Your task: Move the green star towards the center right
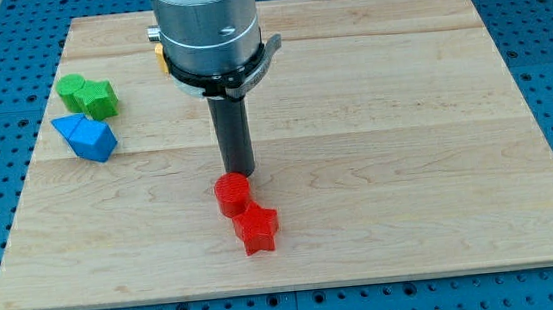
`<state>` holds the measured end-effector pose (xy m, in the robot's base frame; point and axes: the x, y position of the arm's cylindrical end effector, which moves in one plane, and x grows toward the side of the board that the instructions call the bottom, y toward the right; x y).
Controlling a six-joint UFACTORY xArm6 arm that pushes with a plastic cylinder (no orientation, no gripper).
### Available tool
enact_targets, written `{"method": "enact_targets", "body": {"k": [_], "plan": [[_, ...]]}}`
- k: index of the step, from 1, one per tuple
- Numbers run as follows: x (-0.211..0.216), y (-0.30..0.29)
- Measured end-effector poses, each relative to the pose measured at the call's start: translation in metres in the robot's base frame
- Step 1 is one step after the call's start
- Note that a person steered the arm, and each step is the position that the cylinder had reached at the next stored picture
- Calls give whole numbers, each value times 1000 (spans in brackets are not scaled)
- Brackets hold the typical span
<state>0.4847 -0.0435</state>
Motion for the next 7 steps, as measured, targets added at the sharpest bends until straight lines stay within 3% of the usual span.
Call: {"method": "enact_targets", "body": {"k": [4,5,7], "plan": [[-23,-11],[10,-56],[-4,-259]]}}
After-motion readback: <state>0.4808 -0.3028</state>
